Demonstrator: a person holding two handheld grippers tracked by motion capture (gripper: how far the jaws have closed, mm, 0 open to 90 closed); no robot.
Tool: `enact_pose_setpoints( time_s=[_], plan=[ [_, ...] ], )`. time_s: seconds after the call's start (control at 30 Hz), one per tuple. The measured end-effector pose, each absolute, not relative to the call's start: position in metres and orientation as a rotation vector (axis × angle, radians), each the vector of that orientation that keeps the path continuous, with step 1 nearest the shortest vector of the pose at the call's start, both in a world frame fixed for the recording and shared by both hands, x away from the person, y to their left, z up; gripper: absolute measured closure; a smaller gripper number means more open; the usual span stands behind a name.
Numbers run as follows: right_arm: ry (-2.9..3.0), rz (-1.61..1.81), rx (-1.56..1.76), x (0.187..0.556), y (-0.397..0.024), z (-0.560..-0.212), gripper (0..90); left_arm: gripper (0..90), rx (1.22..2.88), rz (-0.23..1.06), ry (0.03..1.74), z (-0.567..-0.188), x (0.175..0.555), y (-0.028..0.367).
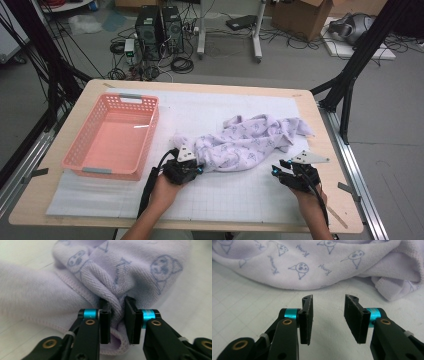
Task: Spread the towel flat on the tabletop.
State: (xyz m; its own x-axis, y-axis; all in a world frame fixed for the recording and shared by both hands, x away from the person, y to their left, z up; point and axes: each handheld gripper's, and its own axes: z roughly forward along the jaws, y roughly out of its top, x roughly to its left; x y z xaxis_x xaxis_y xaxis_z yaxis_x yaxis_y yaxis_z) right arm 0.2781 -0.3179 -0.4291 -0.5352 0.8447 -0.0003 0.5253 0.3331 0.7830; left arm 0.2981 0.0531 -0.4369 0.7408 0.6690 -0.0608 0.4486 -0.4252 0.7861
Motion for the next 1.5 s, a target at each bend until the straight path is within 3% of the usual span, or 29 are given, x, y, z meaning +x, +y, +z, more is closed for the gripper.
enact_pose_setpoints(
  time_s=[0.23,0.4,0.63,0.9,1.0,1.03,1.13,1.5],
  plan=[
    [2.164,1.106,1.236,0.281,-0.328,-0.428,57.9,79.4,2.01,0.133,0.636,-0.409,0.288,0.016],
    [2.156,1.113,1.242,0.282,-0.328,-0.427,57.6,79.2,1.917,0.04,0.627,-0.394,0.299,-0.005],
    [2.237,1.197,1.152,0.279,-0.31,-0.426,56.2,79.3,1.858,0.111,0.732,-0.39,0.318,0.011],
    [2.466,1.134,0.929,0.287,-0.242,-0.442,39.8,79.3,1.841,0.18,0.792,-0.39,0.327,0.025],
    [2.39,1.059,0.906,0.297,-0.221,-0.445,46.8,79.3,1.842,0.218,0.812,-0.39,0.328,0.029],
    [2.388,1.049,0.908,0.302,-0.218,-0.446,58.9,79.3,1.844,0.228,0.819,-0.39,0.329,0.032],
    [2.434,1.047,0.889,0.306,-0.221,-0.445,75.2,79.3,1.856,0.236,0.84,-0.391,0.33,0.041],
    [2.496,1.064,0.868,0.277,-0.323,-0.389,78.3,79.6,1.87,0.105,0.698,-0.404,0.299,0.026]
  ],
)
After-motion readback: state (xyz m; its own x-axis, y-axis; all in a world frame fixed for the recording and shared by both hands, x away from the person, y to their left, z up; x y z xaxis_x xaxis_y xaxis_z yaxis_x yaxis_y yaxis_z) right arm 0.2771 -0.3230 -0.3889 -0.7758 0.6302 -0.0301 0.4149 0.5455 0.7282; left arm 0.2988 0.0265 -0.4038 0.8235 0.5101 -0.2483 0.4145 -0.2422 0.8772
